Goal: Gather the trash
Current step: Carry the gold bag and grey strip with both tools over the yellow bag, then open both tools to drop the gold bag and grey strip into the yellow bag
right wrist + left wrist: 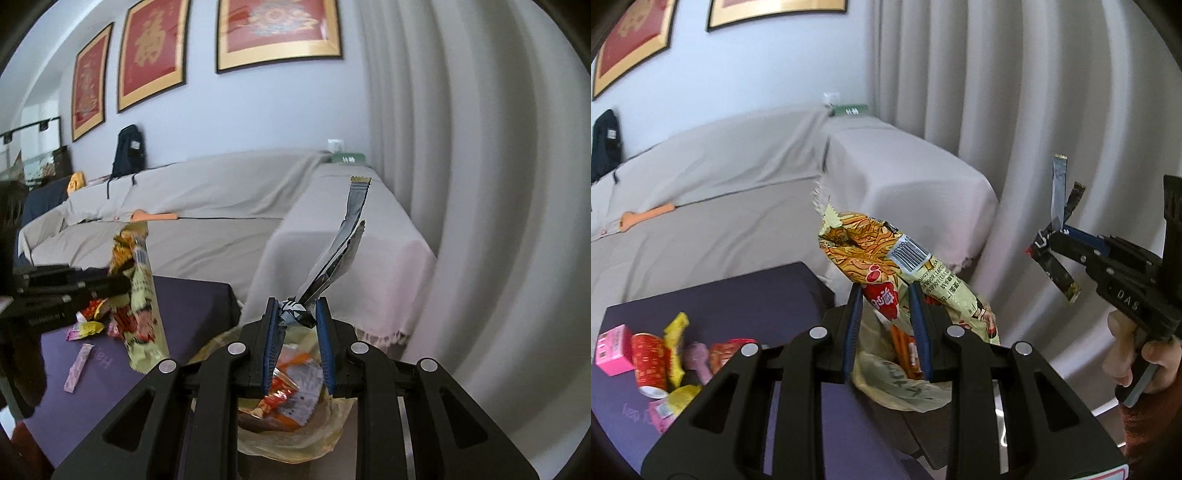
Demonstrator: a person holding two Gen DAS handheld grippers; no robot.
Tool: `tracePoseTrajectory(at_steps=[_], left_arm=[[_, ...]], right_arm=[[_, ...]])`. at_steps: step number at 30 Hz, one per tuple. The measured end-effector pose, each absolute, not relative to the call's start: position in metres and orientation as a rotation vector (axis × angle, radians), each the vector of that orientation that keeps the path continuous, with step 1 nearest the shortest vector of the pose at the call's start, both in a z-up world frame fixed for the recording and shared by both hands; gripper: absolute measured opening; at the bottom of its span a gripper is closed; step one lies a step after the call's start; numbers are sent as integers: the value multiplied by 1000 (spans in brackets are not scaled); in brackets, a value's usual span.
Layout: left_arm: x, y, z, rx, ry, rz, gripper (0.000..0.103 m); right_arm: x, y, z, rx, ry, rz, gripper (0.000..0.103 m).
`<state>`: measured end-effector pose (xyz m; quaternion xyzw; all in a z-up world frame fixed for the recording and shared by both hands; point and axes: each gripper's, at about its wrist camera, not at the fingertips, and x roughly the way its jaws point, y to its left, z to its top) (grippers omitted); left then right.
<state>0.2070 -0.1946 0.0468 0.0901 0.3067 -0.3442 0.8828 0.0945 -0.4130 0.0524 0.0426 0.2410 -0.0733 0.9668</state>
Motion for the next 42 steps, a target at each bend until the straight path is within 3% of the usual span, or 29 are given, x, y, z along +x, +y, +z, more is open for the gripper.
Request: tracePoseTrajectory(at_steps=[31, 38, 42], left_arm=[[268, -314, -127, 307, 1024, -748, 25], [274, -318, -144, 278, 1069, -760, 25], [273, -303, -132, 203, 1094, -825, 36]], right_arm=[[110, -460, -19, 219, 597, -186, 21], [114, -470, -36, 248, 627, -197, 21], [114, -470, -40, 258, 629, -186, 21]])
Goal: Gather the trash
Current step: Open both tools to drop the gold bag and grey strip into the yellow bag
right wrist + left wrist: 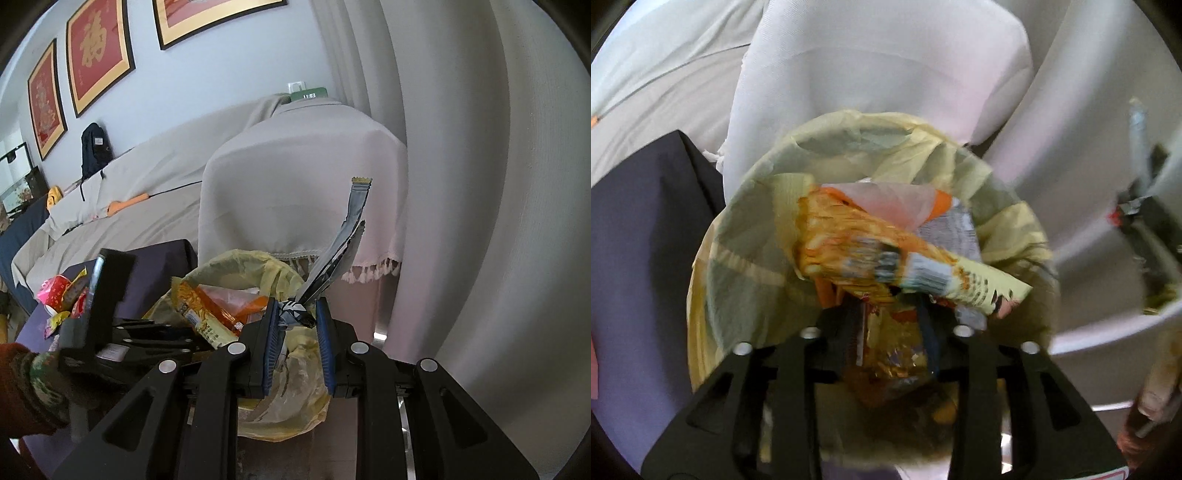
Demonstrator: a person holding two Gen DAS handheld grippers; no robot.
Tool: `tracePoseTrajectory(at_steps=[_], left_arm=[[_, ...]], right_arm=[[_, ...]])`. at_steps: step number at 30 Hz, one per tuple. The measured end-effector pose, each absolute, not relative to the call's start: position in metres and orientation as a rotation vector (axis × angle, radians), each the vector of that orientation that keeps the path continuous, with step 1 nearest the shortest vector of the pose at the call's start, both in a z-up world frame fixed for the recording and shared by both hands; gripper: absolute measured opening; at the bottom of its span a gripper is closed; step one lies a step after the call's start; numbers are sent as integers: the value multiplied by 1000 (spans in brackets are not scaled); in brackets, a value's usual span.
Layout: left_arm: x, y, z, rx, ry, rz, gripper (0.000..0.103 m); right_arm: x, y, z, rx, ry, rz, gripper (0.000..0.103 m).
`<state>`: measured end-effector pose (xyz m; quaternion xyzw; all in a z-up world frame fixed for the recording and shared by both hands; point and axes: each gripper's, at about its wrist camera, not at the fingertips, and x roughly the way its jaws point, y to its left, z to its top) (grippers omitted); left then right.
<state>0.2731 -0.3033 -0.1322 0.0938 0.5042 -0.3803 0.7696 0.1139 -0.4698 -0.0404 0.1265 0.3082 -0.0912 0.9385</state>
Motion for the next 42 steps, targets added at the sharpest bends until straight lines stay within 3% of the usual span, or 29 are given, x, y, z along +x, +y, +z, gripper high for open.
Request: tracePoseTrajectory(at_steps=[3, 10, 20, 28, 29, 33, 42], left_arm=[[267, -288, -122, 196, 1101, -843, 44], [263, -245, -98, 188, 1100, -803, 44], [234, -166, -39, 107, 902, -679, 50], [222, -121, -34, 29, 859, -632, 50], [221, -117, -34, 21, 856, -626, 50], [221, -99, -39, 1, 841, -598, 50], [217, -49, -43, -53, 833, -513, 50]], right_arm=[[119, -464, -44, 263, 636, -159, 21], [150, -425, -62, 268, 675, -11, 21], [212, -392, -123, 249, 884, -6, 21], [227, -382, -145, 220, 964, -44, 21], [224, -380, -142, 225, 955, -39, 22], [211, -373, -126, 187, 909, -40, 44], [182, -369, -96, 94, 867, -127, 57]])
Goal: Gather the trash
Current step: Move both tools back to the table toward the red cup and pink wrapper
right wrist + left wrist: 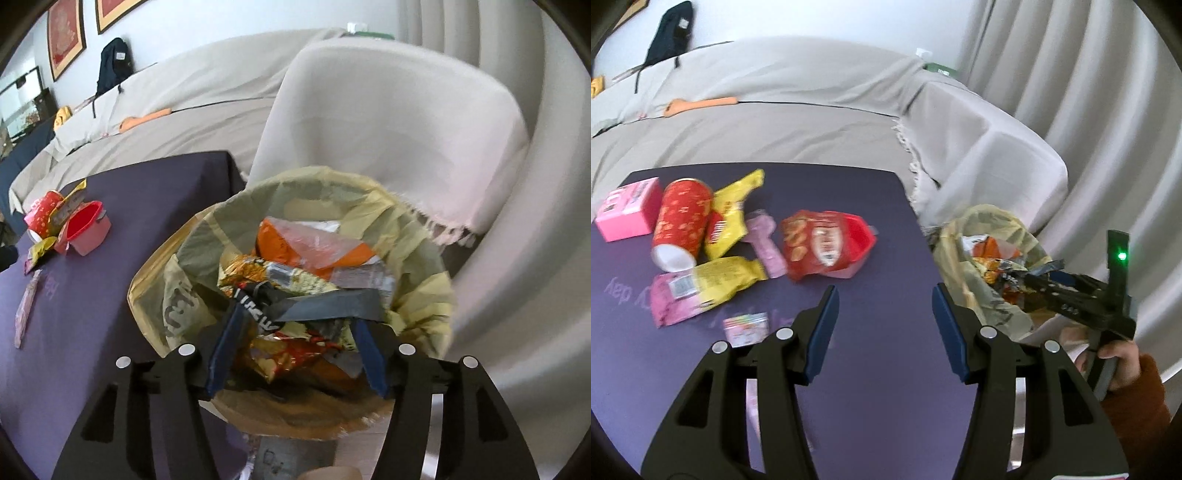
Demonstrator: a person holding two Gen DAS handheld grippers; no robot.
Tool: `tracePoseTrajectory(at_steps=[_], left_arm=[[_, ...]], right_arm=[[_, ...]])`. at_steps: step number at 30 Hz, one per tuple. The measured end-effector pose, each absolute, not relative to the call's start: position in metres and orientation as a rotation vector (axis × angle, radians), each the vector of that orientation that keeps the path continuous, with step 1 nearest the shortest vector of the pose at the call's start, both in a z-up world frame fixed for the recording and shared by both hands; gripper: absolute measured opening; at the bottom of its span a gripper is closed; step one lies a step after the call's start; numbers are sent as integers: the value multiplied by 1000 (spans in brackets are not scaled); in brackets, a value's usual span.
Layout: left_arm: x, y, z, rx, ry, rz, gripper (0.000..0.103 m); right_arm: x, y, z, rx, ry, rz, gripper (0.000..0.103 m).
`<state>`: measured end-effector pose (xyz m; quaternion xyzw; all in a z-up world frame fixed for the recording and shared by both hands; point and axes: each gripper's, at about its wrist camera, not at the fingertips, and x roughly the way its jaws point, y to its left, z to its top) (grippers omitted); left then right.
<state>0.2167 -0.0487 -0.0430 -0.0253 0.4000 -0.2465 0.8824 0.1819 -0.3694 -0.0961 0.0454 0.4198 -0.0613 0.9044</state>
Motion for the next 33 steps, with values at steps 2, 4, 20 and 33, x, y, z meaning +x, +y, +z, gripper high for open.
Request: tracePoseTrajectory(at_steps=[2, 4, 20, 33], left_arm=[[212, -37, -39, -45, 807, -485, 50], [210, -27, -36, -38, 793, -464, 50], [202, 114, -36, -183, 771, -237, 50], [196, 222, -76, -278, 852, -88, 51]], right_arm=[[178, -370, -88, 94, 849, -157, 58], [172, -370, -77, 92, 821, -173, 59], [165, -255, -15, 54, 729, 77, 63], [211, -79, -82, 22, 942, 329, 63]])
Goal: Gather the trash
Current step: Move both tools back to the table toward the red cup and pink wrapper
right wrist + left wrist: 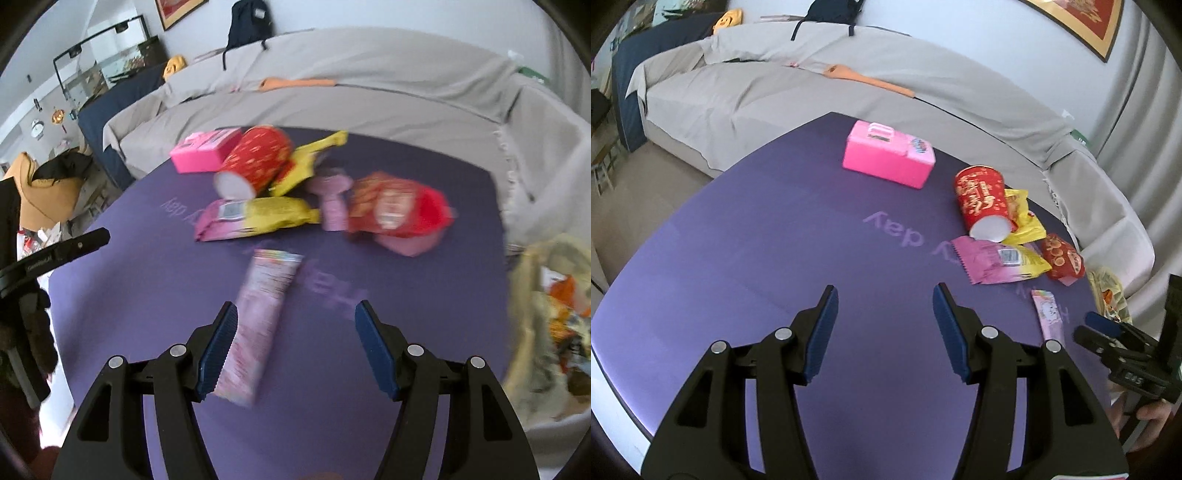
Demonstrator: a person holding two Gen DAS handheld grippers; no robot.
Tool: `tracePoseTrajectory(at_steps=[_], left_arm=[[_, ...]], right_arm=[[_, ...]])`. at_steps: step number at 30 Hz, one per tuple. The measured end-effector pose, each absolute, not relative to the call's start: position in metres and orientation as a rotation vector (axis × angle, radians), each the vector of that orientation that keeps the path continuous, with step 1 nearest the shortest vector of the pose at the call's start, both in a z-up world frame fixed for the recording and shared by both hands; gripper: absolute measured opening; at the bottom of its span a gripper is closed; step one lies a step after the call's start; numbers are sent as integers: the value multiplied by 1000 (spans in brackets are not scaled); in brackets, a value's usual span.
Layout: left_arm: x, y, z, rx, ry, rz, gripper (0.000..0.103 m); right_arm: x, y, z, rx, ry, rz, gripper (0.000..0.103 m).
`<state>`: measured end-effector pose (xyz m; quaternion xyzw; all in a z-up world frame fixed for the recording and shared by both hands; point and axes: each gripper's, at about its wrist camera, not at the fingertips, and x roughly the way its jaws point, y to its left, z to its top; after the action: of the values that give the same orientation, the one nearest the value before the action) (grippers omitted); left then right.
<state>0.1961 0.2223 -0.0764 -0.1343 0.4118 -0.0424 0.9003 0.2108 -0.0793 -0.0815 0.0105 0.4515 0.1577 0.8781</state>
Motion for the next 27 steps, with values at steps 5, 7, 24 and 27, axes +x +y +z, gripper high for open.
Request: tracePoseTrajectory(at_steps=[5, 7, 24, 27], left_arm=[[194, 225, -80, -272, 855, -116, 51], [197, 223, -80, -265, 857, -140, 51], [309, 135, -65, -331, 862, -381, 64], [335, 113, -75, -263, 925, -305, 64]], right_arm=[[230, -51, -101, -25, 1008, 272, 63], [231, -50, -101, -81, 990, 228, 63], [213, -130, -103, -5, 970, 111, 63], [214, -130, -103, -4, 970, 119, 63]])
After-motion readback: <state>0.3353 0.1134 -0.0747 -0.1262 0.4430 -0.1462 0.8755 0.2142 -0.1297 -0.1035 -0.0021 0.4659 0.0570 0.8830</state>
